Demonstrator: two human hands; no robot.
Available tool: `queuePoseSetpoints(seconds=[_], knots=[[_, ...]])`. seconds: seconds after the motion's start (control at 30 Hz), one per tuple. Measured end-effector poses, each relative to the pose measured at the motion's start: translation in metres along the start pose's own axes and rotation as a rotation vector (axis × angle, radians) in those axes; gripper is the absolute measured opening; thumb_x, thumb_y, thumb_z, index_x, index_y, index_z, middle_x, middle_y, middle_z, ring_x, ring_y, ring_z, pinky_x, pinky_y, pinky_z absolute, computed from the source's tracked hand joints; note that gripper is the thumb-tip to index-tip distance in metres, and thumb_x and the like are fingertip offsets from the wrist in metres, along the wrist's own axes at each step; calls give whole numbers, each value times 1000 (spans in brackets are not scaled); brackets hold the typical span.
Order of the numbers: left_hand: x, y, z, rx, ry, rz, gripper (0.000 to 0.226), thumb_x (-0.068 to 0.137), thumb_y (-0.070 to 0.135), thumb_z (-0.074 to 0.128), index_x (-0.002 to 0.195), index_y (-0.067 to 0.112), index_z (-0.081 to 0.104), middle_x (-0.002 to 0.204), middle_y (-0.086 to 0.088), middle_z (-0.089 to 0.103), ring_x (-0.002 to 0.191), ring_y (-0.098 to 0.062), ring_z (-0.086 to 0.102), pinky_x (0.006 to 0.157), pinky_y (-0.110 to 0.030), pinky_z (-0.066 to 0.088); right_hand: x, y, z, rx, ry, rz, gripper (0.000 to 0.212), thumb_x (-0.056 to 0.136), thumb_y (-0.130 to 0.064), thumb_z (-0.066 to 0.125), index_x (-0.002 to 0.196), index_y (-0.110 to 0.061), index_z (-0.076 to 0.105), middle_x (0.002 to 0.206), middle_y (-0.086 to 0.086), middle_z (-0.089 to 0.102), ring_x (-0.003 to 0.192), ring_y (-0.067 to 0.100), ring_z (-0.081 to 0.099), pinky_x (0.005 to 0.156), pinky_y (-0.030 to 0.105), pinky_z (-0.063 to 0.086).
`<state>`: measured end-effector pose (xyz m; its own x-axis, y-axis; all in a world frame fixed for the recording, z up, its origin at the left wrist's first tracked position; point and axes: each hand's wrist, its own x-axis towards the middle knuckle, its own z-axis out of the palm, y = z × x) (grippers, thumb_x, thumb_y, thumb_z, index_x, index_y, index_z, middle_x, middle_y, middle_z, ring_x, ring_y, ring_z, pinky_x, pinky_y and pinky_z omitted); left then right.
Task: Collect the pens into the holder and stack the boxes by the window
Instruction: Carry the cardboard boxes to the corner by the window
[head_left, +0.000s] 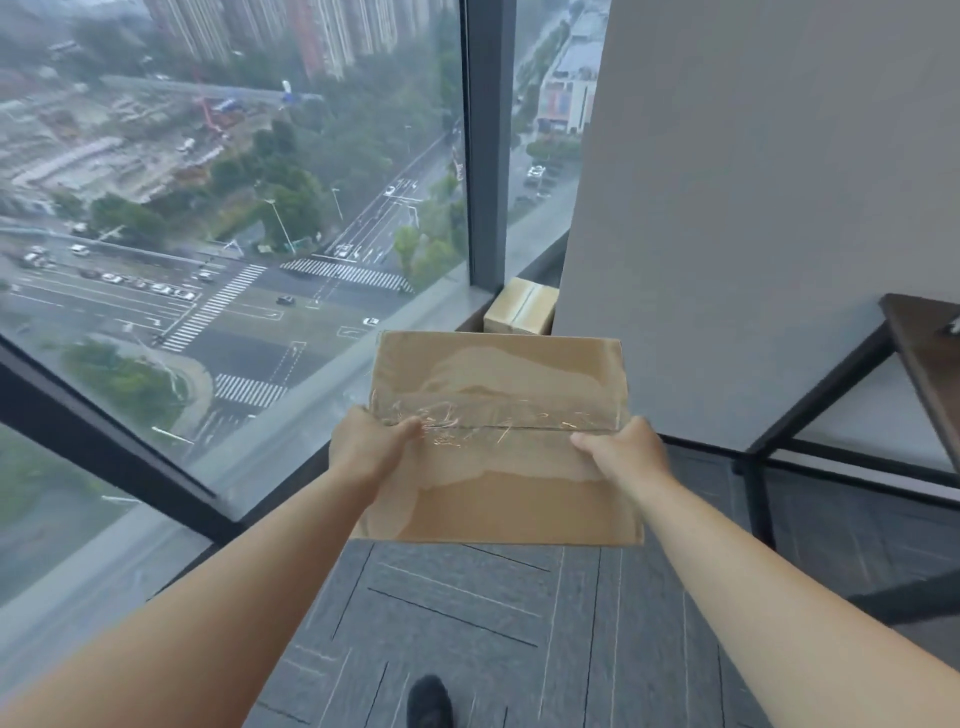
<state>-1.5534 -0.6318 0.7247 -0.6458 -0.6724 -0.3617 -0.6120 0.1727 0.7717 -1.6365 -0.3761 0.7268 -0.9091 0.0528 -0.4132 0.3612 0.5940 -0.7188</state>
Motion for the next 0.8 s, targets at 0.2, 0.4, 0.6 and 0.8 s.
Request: queuePoseSetpoints(seconds=[0.2, 0.4, 0.6, 0.8], knots=[[122, 24, 22, -6, -3, -69, 47, 67, 40, 77, 97, 7, 61, 94, -13, 69, 87, -33, 67, 80, -43, 57, 111, -70, 43, -96, -32, -2, 62, 80, -33, 72, 128, -4, 45, 126, 11, 57, 113, 29, 56, 74, 29, 39], [279, 66, 44, -16, -56, -89, 51, 65, 47, 75, 93, 6, 68, 89, -10, 71, 84, -28, 69, 80, -41, 58, 256, -167, 94, -232, -18, 25, 69, 82, -28, 70, 137, -3, 37, 142, 14, 38, 121, 31, 51, 79, 30, 40], [401, 89, 81, -125, -116, -230, 48, 59, 46, 82, 85, 7, 72, 82, -13, 73, 77, -29, 71, 77, -49, 60, 389, -240, 125, -352, 1, 12, 72, 74, -27, 74, 134, -4, 42, 140, 15, 36, 125, 34, 47, 99, 40, 45], [513, 135, 136, -226, -184, -349, 48, 52, 52, 82, 72, 12, 65, 69, -11, 65, 70, -26, 63, 71, -41, 55, 535, -304, 145, -424, -16, -74, 67, 81, -23, 64, 140, -13, 32, 137, 12, 37, 128, 34, 42, 96, 39, 40]])
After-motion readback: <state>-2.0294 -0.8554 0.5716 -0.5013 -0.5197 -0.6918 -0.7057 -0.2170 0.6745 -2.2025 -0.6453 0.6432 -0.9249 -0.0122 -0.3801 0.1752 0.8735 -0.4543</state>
